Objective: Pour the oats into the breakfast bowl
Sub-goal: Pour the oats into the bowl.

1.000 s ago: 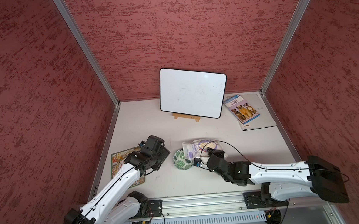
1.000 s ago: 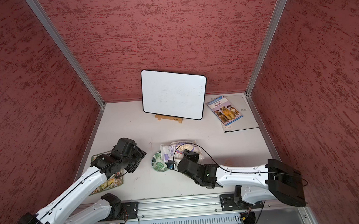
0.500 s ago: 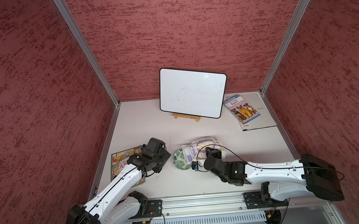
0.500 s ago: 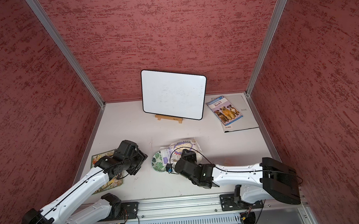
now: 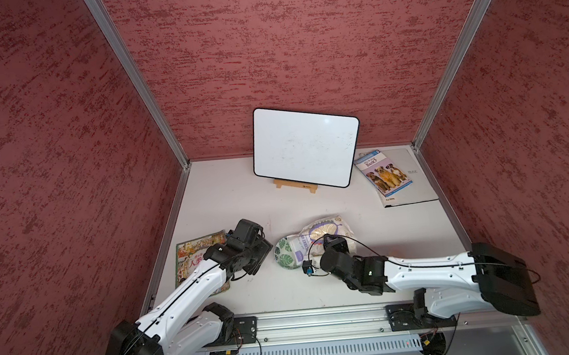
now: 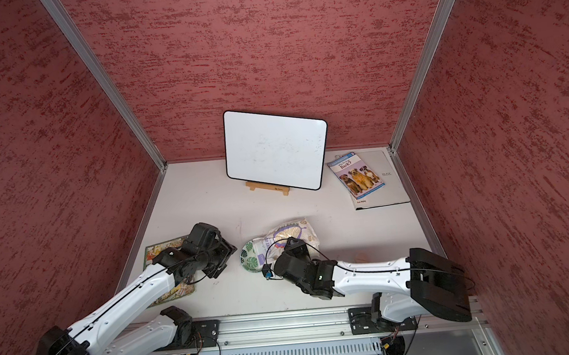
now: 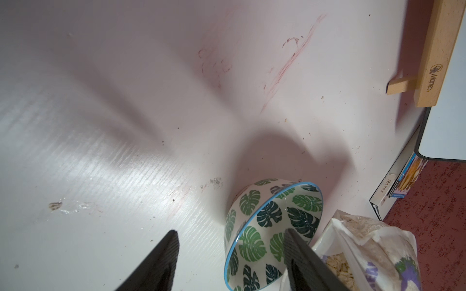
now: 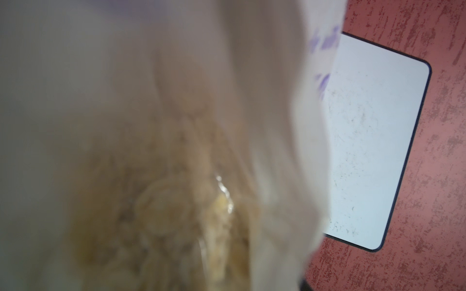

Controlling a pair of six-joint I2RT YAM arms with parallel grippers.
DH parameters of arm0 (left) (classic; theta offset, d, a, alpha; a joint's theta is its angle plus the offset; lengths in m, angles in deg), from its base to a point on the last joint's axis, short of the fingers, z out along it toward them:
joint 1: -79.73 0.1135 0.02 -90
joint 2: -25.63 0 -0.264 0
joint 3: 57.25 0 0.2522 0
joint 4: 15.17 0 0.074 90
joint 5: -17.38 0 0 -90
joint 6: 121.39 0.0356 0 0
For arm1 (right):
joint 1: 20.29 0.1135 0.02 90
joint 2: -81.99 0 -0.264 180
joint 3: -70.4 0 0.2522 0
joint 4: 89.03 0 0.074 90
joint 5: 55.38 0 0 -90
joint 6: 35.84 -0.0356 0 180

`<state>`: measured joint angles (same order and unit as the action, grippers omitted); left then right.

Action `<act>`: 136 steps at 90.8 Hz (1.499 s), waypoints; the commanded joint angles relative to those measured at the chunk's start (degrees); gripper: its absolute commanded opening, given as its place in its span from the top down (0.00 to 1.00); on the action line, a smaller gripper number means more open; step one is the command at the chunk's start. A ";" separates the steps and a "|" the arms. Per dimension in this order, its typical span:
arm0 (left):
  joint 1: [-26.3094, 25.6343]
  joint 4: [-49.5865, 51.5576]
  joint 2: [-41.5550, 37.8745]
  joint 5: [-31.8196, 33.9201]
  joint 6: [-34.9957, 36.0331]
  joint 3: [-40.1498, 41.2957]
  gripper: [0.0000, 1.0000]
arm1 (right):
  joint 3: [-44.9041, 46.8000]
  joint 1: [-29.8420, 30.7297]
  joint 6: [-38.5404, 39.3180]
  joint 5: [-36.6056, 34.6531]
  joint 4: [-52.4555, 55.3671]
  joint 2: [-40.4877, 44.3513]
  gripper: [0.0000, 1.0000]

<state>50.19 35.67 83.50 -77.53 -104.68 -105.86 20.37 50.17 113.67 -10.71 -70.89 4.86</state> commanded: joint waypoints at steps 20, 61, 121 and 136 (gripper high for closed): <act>-1.16 -2.46 0.77 -0.92 -1.38 1.73 0.32 | -4.70 0.56 7.03 -8.29 -10.87 0.38 1.00; -2.49 -3.33 2.33 -0.94 -2.03 1.64 0.32 | -4.02 0.55 14.35 -8.19 -12.91 0.76 1.00; -2.89 -3.04 2.08 -0.79 -2.09 1.60 0.32 | -4.71 0.10 21.77 -8.97 -10.18 0.72 1.00; -3.06 -3.42 2.16 -0.89 -2.29 1.92 0.32 | -5.53 0.03 23.92 -9.38 -10.93 0.22 1.00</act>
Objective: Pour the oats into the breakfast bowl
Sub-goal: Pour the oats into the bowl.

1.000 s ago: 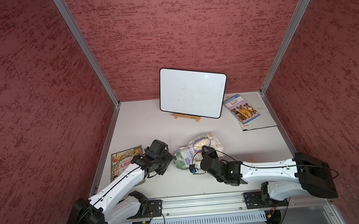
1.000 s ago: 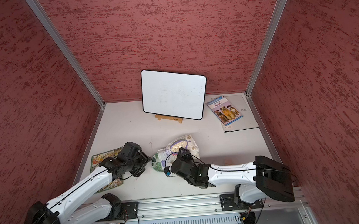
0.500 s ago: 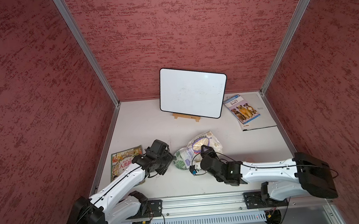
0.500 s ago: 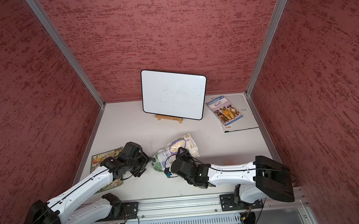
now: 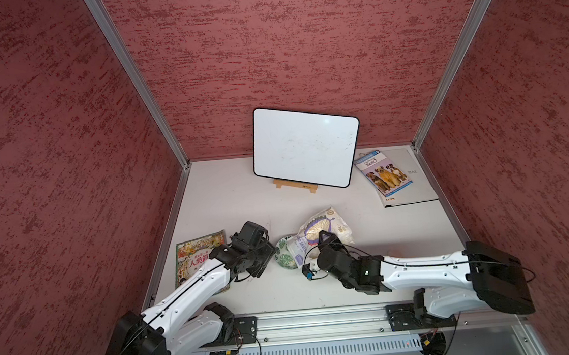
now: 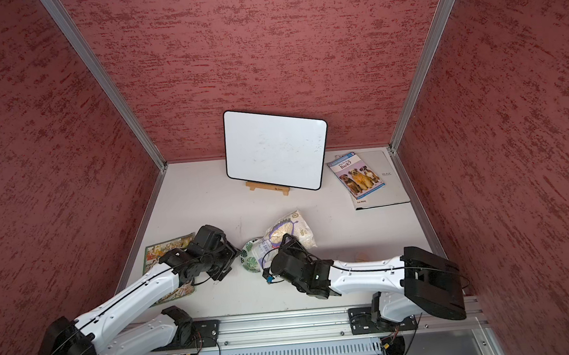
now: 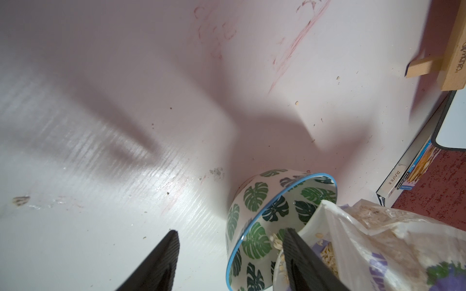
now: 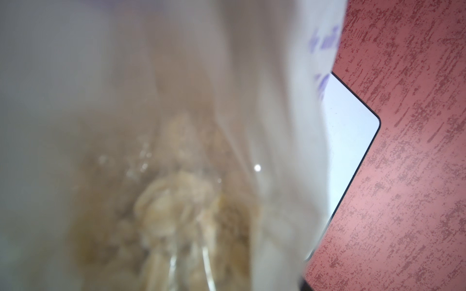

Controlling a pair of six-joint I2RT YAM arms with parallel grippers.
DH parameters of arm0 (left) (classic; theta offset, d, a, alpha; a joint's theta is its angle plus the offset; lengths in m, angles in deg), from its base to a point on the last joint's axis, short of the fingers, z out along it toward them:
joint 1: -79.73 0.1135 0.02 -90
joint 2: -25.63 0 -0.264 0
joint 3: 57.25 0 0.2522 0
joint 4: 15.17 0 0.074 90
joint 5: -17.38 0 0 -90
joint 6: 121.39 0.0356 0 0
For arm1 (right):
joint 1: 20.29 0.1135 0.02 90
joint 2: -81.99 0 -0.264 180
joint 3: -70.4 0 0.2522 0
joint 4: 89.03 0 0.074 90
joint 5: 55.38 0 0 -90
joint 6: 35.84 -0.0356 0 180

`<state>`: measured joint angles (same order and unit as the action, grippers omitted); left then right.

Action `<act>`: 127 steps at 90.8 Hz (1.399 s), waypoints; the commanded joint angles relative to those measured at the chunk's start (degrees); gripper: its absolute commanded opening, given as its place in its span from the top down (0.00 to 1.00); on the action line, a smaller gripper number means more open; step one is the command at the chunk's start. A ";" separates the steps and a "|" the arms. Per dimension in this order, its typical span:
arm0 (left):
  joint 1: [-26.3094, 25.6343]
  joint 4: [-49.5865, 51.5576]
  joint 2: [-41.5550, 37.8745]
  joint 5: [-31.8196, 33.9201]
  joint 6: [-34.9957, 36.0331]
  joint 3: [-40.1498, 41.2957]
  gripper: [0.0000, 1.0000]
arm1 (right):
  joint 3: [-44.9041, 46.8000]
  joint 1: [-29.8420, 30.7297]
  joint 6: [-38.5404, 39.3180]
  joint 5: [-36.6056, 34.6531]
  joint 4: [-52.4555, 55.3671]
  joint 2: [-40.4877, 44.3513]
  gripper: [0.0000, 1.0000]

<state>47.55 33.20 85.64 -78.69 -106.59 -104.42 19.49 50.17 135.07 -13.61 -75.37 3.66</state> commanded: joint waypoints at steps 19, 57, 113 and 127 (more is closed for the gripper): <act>-0.41 -0.88 -0.14 0.29 -0.48 0.40 0.32 | -5.86 -0.06 4.73 -6.57 -7.77 0.54 1.00; -0.51 -0.95 -0.16 0.41 -0.48 0.45 0.32 | -7.07 -1.33 8.02 -6.35 -9.11 -0.25 1.00; -0.51 -0.95 -0.66 0.41 -0.73 0.36 0.32 | -8.14 -3.66 15.88 -5.62 -14.35 -1.38 1.00; -0.47 -0.93 -0.68 0.52 -0.74 0.36 0.32 | -8.51 -3.68 17.20 -5.32 -14.06 -1.39 1.00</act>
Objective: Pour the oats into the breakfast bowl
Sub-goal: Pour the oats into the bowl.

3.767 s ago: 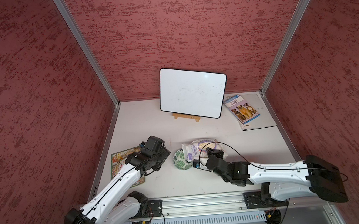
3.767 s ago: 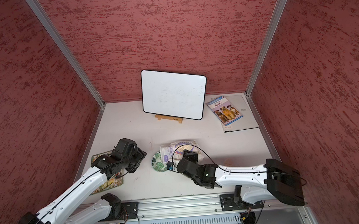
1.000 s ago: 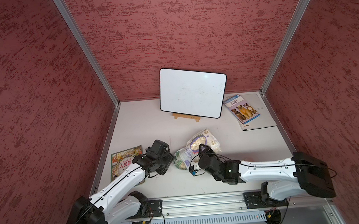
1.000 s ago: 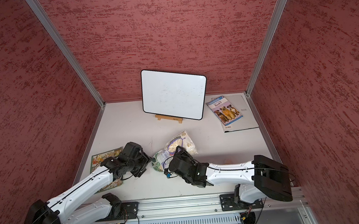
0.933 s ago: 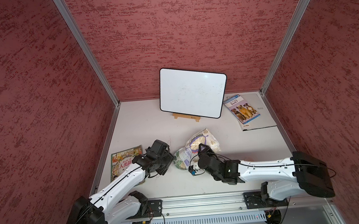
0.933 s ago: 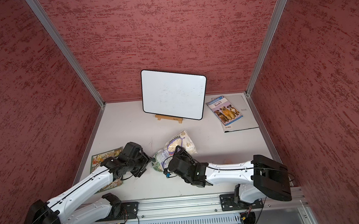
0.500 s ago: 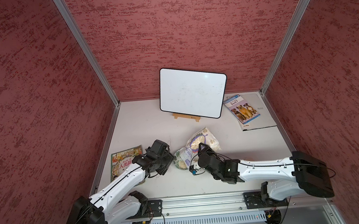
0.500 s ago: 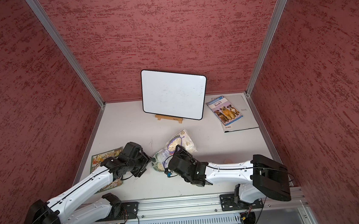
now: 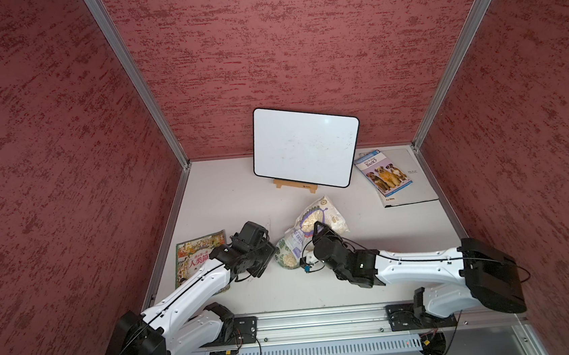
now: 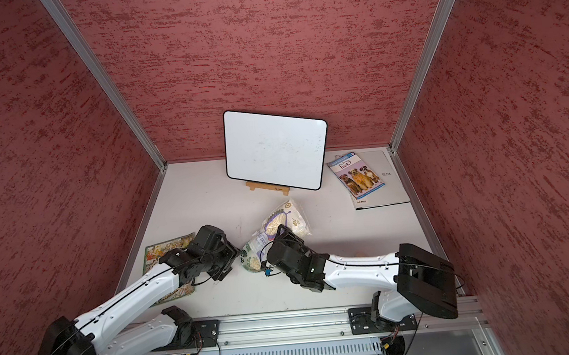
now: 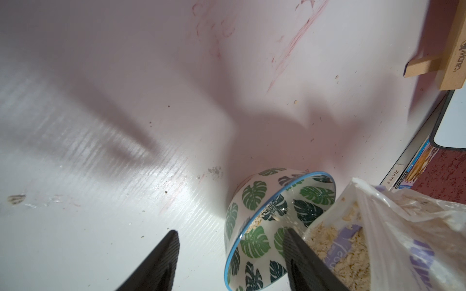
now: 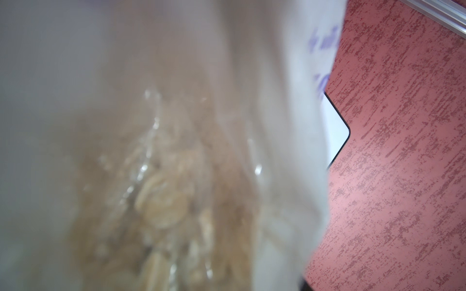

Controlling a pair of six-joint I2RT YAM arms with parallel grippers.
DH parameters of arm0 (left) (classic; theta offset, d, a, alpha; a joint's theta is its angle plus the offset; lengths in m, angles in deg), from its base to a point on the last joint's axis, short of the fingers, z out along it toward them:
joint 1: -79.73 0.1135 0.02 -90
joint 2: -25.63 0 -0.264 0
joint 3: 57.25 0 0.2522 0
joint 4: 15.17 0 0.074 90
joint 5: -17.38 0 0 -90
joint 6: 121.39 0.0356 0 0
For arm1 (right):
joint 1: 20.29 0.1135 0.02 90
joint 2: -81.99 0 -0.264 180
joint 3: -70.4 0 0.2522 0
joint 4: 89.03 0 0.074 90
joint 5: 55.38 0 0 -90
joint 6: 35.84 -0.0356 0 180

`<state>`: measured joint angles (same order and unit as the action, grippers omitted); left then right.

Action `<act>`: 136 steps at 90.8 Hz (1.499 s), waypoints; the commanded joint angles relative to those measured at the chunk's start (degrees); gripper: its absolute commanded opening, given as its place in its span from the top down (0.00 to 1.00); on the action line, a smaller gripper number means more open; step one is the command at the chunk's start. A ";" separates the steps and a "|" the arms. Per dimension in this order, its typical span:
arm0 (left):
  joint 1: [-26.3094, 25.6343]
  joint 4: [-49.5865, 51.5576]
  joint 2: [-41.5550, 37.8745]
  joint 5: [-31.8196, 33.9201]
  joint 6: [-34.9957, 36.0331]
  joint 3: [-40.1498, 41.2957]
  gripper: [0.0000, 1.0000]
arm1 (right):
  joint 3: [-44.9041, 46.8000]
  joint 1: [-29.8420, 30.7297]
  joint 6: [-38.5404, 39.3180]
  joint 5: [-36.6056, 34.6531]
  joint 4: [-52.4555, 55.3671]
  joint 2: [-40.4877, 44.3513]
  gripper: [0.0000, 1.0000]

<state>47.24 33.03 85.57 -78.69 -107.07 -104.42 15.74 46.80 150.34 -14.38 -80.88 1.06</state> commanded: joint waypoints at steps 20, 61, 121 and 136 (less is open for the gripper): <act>-0.12 -0.69 -0.82 0.71 -0.17 0.27 0.32 | -5.15 -0.38 2.41 -4.04 -5.77 1.65 1.00; -0.12 -0.69 -0.96 0.55 -0.26 0.34 0.32 | -5.34 -0.78 5.19 -3.63 -5.87 3.11 1.00; 0.00 0.00 -1.28 1.41 -0.26 -0.11 0.32 | -2.73 -0.58 1.05 -3.76 -3.39 6.29 1.00; 0.21 -0.03 -1.33 1.87 -0.30 -0.20 0.32 | -2.04 0.07 -1.25 -3.59 -0.80 6.22 1.00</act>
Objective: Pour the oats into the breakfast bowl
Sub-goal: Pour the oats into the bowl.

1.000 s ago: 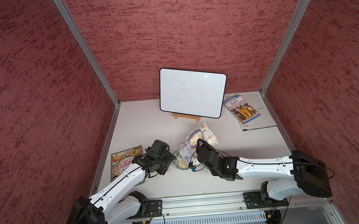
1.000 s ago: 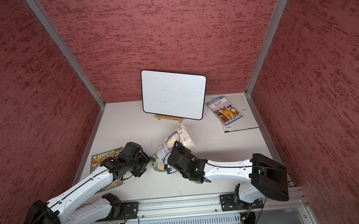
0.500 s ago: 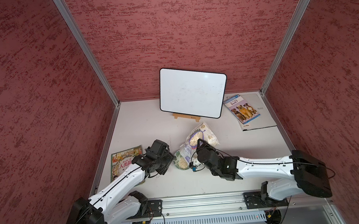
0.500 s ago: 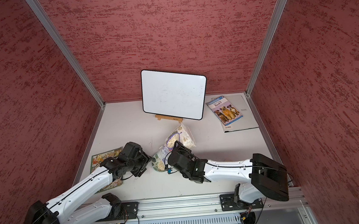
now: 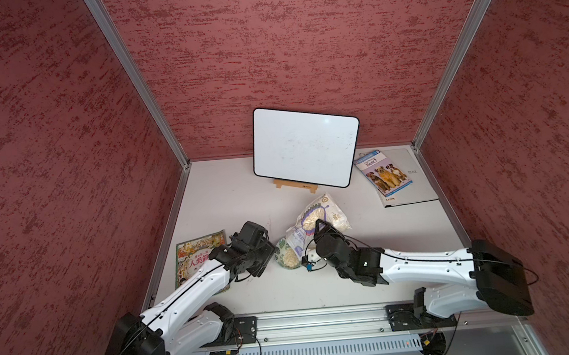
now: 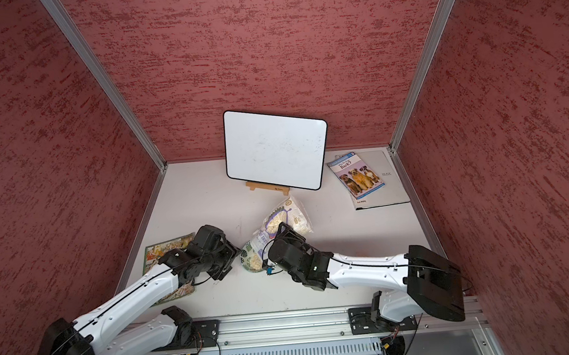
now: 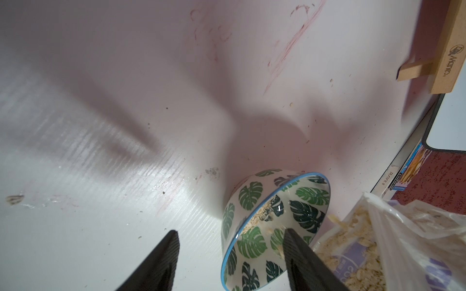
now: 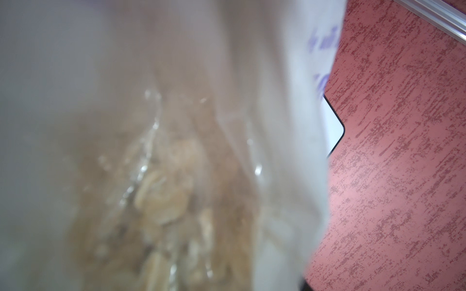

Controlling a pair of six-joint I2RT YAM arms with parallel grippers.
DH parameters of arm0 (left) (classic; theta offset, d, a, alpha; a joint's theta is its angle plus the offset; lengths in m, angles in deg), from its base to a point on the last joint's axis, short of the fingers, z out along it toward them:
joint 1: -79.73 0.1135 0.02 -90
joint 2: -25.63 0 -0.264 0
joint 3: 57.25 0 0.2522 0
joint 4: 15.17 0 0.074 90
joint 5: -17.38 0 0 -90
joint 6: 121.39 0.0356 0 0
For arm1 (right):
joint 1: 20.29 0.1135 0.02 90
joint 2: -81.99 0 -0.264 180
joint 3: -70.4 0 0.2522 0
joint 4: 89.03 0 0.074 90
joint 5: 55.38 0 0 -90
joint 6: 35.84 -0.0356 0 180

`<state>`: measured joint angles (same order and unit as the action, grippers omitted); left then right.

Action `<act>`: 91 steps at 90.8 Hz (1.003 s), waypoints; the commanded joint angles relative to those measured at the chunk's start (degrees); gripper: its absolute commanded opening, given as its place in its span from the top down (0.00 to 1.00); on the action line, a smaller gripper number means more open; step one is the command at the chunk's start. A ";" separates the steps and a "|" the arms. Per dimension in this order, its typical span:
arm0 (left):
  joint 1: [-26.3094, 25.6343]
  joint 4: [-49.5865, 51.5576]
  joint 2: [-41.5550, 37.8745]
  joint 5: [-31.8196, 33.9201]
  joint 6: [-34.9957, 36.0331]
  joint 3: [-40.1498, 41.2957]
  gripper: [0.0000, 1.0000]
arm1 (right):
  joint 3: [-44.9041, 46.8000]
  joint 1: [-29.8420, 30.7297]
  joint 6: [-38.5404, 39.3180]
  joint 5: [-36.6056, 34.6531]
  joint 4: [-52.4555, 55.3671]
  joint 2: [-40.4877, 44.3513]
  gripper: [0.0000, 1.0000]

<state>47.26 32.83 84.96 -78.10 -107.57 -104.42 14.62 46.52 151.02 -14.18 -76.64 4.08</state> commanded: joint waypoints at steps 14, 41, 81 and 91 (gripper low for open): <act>0.37 0.46 -0.69 1.37 0.42 -0.68 0.32 | -1.53 0.72 -4.20 -3.38 -3.55 4.61 1.00; 0.87 0.01 -0.10 1.70 1.28 -2.35 0.32 | -1.05 1.31 -4.39 -2.84 -1.00 4.35 1.00; 1.12 0.21 1.06 1.36 2.07 -3.36 0.33 | -1.03 1.49 -4.89 -2.64 -1.15 3.26 1.00; 1.17 0.21 0.88 1.48 2.10 -3.29 0.33 | -2.42 1.51 -6.48 -2.05 -0.91 4.21 1.00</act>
<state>48.03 33.07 85.83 -77.00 -106.32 -106.63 15.49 47.54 146.26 -12.91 -71.74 5.17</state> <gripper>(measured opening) 0.674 0.385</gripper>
